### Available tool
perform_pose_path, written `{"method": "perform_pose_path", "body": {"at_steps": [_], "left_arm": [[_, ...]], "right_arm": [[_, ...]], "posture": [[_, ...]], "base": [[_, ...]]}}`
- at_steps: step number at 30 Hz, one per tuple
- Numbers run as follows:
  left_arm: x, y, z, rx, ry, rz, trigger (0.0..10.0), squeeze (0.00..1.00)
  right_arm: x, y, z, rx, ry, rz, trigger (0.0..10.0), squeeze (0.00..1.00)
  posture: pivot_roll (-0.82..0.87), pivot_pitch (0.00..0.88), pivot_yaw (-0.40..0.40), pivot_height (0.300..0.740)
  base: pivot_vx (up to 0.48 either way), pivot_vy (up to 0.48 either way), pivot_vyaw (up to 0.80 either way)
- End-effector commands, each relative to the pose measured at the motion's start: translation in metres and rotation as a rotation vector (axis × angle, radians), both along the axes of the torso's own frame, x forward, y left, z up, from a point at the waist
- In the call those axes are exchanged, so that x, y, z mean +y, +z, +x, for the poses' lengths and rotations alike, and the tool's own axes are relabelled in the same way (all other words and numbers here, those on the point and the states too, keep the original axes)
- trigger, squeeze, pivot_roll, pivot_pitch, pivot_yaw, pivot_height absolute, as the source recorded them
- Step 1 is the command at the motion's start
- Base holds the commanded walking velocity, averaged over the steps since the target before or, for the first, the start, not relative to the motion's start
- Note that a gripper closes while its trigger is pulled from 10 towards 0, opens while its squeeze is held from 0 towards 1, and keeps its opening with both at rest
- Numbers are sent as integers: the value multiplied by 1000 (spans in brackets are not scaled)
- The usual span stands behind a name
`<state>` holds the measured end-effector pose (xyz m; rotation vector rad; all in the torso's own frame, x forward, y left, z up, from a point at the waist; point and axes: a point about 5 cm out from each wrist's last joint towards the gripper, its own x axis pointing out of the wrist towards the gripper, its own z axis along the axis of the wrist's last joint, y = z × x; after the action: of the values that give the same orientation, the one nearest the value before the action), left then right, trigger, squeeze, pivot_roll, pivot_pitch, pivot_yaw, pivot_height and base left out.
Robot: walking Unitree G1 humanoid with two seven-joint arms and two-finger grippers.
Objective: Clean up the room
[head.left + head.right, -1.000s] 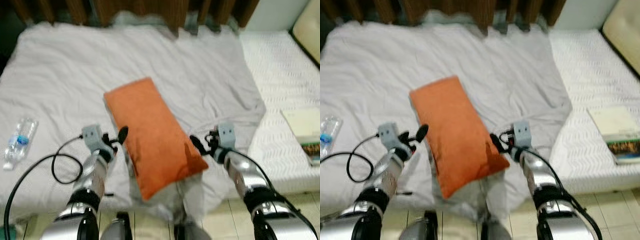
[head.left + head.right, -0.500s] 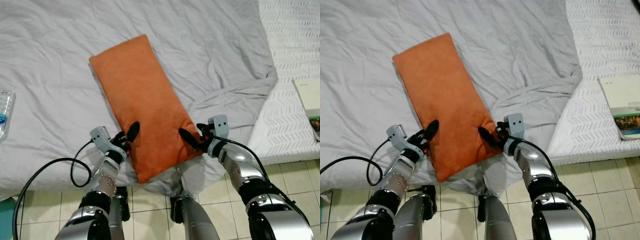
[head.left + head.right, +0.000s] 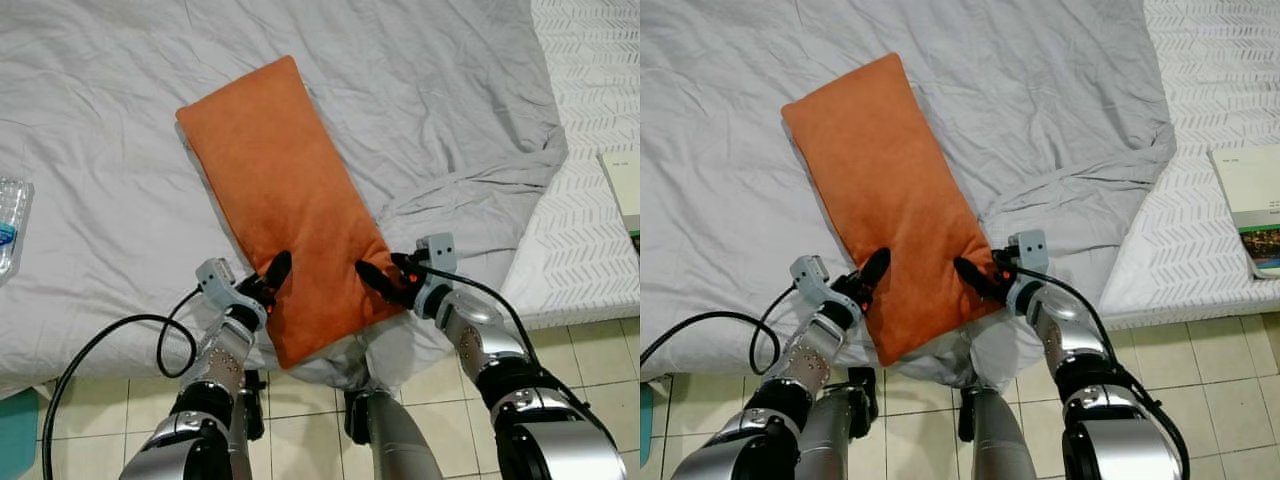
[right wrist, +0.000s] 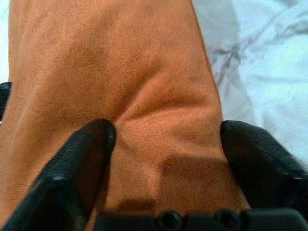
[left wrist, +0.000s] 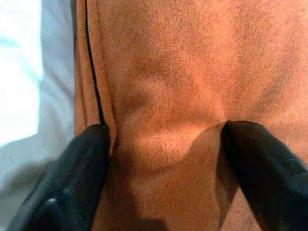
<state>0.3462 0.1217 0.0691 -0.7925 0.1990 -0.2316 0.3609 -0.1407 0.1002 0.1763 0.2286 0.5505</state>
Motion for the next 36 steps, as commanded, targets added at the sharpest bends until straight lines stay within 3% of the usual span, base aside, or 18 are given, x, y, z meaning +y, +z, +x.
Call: {"method": "perform_pose_path", "body": {"at_steps": [1,14,21,23,26,27,30,32,33,36], "left_arm": [[-34,-43,-30,204,-141,42,0,0],[-32,-52,-38,223,-190,99,0,0],[-35,-58,-45,213,-233,190,0,0],[-25,-54,-42,150,-221,337,0,0],[-21,-52,-40,122,-217,411,0,0],[-16,-46,-36,71,-220,498,0,0],[2,-26,-29,-57,-146,559,0,0],[2,-26,-29,-57,-146,559,0,0],[14,-9,-29,-163,-111,599,0,0],[20,1,-29,-235,-111,661,0,0]], "right_arm": [[5,-23,-10,109,-2,-20,0,0],[10,-26,-10,165,-72,60,0,0],[-3,-37,-15,207,-146,34,0,0],[-11,-41,-18,208,-200,25,0,0],[-14,-44,-20,207,-228,16,0,0],[-16,-44,-20,197,-247,6,0,0],[-26,-41,-25,119,-320,-73,0,0],[-26,-41,-25,119,-320,-73,0,0],[-35,-30,-30,-13,-354,-159,0,0],[-45,-15,-37,-141,-398,-196,0,0]], "posture": [[-137,631,-96,740],[-131,635,-92,740],[-127,624,-90,740],[-119,602,-84,740],[-111,581,-78,740],[-111,581,-78,740],[-82,459,-59,740],[-82,459,-59,740],[-70,388,-47,740],[-56,286,-37,740]], "base": [[0,0,0],[0,0,0],[0,0,0],[0,0,0],[0,0,0],[0,0,0],[0,0,0],[0,0,0],[0,0,0],[0,0,0]]}}
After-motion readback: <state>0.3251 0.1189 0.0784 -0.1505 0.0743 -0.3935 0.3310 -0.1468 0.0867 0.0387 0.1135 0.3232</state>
